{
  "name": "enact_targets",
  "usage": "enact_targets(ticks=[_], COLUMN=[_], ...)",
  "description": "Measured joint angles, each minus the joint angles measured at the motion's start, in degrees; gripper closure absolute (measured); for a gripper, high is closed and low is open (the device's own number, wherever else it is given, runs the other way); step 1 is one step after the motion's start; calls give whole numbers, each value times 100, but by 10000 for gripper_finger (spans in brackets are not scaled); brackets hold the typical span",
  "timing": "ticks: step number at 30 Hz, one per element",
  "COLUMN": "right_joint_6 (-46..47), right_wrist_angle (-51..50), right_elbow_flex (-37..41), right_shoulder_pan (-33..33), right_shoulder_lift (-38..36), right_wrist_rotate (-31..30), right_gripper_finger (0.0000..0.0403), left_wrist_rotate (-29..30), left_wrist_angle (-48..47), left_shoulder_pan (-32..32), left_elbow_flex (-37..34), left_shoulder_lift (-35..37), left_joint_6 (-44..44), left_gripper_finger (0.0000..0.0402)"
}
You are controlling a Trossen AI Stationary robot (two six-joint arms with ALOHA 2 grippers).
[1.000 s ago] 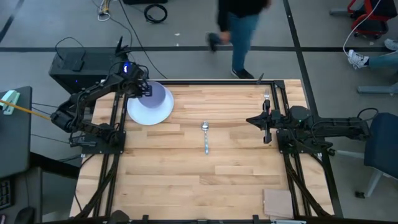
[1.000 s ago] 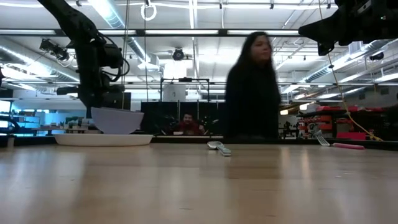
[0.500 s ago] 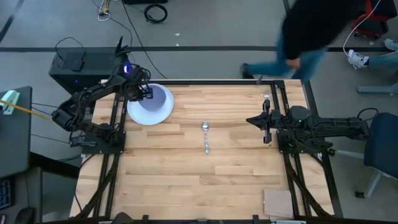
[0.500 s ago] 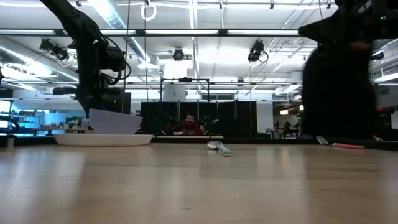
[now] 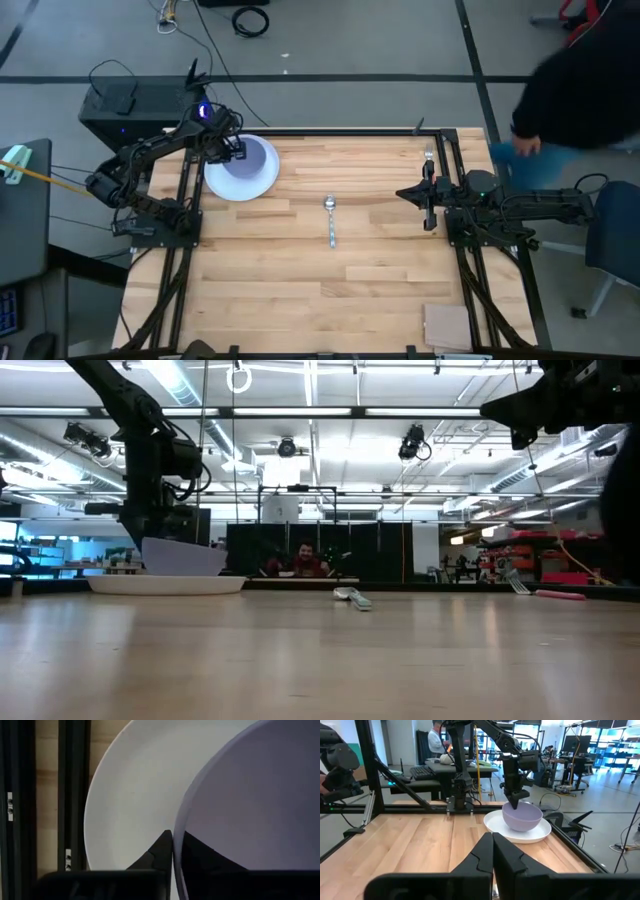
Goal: Set table place
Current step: Put the silver spoon into the purple bowl
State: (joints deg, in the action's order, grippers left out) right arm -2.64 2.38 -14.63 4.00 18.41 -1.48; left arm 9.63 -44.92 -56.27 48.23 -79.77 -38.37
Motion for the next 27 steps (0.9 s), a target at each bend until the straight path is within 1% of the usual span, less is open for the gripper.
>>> enact_targets(ticks=[6,15,20,27], right_joint_6=[1,1,3,164], right_wrist_angle=[-1,-25,-23,-23], right_elbow_flex=[0,0,0,0], right_shoulder_pan=[0,1,1,1], right_shoulder_lift=[0,-2,-2,-2], right_wrist_rotate=[2,2,2,2], right_gripper_finger=[395,395,396,400], left_wrist_rotate=[0,-87,-87,73], left_wrist_angle=[4,-59,-356,-943], left_shoulder_pan=[0,0,0,0], left_elbow_flex=[0,45,225,681], left_shoulder_lift=[0,0,0,0], left_joint_6=[-4,7,268,476], left_gripper_finger=[339,290,286,297])
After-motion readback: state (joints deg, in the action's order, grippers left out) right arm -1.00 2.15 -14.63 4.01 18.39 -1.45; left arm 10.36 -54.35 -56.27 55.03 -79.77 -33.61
